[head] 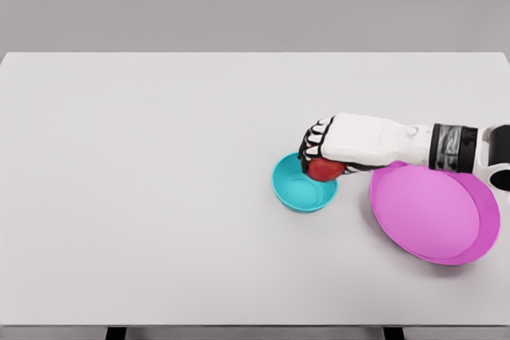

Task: Put the apple from the pink plate into the blue bowl with your right arm

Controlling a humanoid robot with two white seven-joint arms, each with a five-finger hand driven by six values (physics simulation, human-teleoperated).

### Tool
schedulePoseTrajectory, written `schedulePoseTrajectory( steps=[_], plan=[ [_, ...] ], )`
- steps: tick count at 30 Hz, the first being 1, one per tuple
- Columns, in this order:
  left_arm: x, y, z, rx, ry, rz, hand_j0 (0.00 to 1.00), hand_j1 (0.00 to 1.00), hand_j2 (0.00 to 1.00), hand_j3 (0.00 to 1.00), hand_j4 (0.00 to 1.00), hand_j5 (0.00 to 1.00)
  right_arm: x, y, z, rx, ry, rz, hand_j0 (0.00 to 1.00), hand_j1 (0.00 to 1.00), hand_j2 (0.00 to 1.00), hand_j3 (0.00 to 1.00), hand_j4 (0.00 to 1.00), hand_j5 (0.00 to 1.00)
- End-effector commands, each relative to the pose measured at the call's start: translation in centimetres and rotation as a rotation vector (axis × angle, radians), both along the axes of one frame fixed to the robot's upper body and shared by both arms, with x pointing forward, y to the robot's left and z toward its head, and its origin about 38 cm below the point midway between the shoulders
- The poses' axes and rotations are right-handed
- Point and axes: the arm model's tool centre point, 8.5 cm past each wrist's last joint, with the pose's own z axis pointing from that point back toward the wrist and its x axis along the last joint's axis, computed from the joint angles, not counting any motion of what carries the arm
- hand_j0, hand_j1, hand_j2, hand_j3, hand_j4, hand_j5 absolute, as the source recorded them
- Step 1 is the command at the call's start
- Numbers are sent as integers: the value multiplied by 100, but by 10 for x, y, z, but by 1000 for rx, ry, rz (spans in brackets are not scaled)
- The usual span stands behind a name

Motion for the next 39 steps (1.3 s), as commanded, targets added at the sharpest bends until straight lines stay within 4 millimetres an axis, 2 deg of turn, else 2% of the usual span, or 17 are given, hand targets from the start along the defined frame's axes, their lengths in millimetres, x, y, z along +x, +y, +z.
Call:
schedulePoseTrajectory(
  steps=[1,7,12,13,14,15,21,24,30,34,37,39],
  plan=[
    [0,0,0,1,0,-1,100,100,100,100,100,100,-3,8,-8,-4,19,17,54,54,54,54,54,54],
    [0,0,0,0,0,0,100,100,100,100,100,100,-3,15,-16,-9,31,29,54,54,54,54,54,54],
    [0,0,0,0,0,1,100,100,100,100,100,100,-2,18,-14,-9,24,35,55,55,55,55,55,55],
    [0,0,0,0,0,1,100,100,100,100,100,100,-2,18,-14,-9,24,35,61,61,61,61,61,61],
    [0,0,0,1,0,-1,100,100,100,100,100,100,-2,17,-13,-10,24,35,87,87,87,87,87,87],
    [0,0,0,0,0,-1,100,100,100,100,100,100,-2,18,-13,-10,23,36,100,100,100,100,100,100],
    [0,0,0,1,0,-1,100,100,100,100,100,100,-3,15,-11,-19,15,36,100,100,100,100,100,100],
    [0,0,0,1,0,1,100,100,100,100,100,100,-2,14,6,-12,-23,43,100,100,100,100,100,100],
    [0,0,0,0,0,-1,100,100,100,100,100,100,8,-48,56,0,-135,-110,100,100,100,100,100,100],
    [0,0,0,0,0,-1,100,100,100,100,100,100,4,-87,60,-11,-132,-207,100,100,100,100,100,100],
    [0,0,0,0,0,-1,100,100,100,100,100,100,9,-98,50,13,-93,-245,100,100,100,100,100,100],
    [0,0,0,0,0,0,100,100,100,100,100,100,9,-110,43,128,-55,-299,100,100,100,100,100,100]
  ],
)
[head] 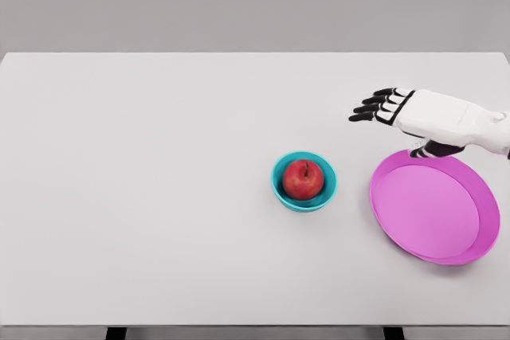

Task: Put the apple from the pink plate into the blue bowl with your right arm

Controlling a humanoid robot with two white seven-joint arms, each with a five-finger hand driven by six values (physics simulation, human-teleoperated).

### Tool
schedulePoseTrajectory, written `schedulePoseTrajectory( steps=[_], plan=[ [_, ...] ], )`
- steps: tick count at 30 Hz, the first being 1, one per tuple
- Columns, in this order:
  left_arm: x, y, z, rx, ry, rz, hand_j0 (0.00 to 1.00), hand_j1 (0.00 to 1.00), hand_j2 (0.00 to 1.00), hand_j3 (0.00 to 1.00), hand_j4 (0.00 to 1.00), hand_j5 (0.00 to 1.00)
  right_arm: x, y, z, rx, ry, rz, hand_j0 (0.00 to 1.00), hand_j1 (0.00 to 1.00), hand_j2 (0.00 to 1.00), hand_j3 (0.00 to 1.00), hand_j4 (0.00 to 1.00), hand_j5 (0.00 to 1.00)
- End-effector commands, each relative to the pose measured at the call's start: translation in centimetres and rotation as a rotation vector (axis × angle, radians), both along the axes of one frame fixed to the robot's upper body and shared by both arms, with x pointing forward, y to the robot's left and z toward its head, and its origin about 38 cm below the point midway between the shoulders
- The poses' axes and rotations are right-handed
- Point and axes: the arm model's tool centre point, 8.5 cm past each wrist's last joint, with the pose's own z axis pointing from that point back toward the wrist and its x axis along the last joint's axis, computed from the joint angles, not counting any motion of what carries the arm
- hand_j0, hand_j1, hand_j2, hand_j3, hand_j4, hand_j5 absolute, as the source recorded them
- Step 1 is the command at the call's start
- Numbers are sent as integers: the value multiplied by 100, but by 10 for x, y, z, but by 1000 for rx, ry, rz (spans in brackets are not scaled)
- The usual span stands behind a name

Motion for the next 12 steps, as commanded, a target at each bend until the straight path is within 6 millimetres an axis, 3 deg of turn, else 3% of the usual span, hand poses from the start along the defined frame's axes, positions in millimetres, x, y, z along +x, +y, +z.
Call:
schedulePoseTrajectory(
  steps=[1,5,12],
  plan=[
    [0,0,0,0,0,-1,100,100,100,100,100,100,8,-21,25,105,-67,-79,100,100,100,100,100,100],
    [0,0,0,0,0,-1,100,100,100,100,100,100,1,-37,8,192,-55,-157,100,100,100,100,100,100],
    [0,0,0,0,0,-1,100,100,100,100,100,100,0,-28,-3,211,-35,-149,100,100,100,100,100,100]
  ],
)
